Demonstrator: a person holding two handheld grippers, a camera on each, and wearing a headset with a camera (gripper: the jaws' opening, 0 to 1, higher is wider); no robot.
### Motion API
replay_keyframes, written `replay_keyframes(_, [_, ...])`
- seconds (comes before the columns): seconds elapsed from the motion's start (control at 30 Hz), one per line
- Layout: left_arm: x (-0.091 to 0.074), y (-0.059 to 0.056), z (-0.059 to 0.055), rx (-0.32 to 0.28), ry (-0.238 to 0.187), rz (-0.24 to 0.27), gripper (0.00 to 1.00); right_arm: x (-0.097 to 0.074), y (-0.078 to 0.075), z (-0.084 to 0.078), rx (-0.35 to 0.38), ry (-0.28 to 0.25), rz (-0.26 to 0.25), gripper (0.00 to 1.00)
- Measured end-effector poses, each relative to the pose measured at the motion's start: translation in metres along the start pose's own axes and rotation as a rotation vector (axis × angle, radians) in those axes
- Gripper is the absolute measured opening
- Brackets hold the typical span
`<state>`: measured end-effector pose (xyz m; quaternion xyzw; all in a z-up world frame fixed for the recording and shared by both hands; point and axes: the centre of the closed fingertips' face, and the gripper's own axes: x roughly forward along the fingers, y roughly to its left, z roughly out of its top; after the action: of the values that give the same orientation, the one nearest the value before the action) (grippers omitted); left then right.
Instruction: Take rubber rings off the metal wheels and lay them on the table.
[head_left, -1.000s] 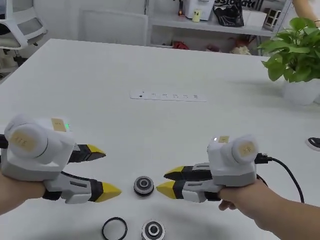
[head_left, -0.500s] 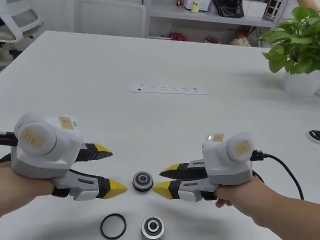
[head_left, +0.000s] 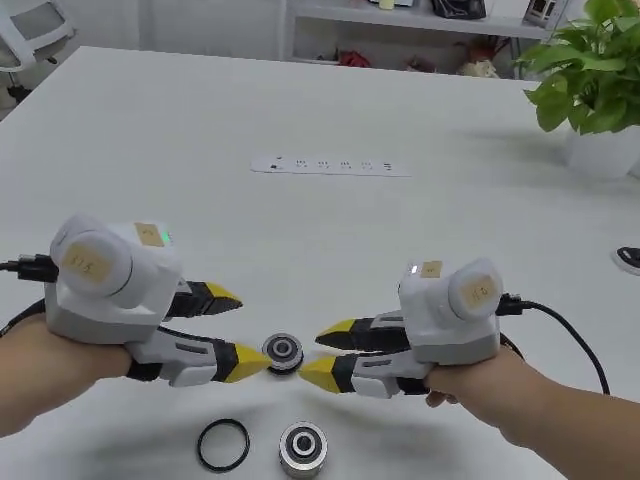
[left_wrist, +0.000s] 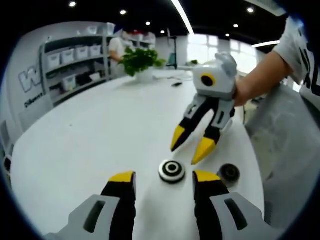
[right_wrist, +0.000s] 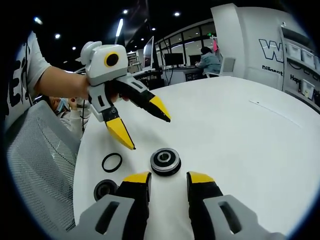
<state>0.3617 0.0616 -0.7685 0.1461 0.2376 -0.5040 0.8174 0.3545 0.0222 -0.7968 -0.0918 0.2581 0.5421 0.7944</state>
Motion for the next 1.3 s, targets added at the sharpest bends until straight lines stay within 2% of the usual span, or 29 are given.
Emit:
replay_keyframes(0.7, [0.021, -0.012, -0.004, -0.011, 0.019, -0.052, 0.30, 0.000, -0.002, -0.003, 0.015, -0.008, -0.007, 0.27])
replay_keyframes(1.03, [0.029, -0.012, -0.010, -0.008, 0.035, -0.059, 0.23, 0.001, -0.002, -0.004, 0.016, -0.006, -0.004, 0.27])
replay_keyframes(1.3, [0.030, -0.010, -0.008, 0.003, 0.028, -0.051, 0.19, 0.004, 0.001, -0.005, 0.015, -0.002, 0.004, 0.27])
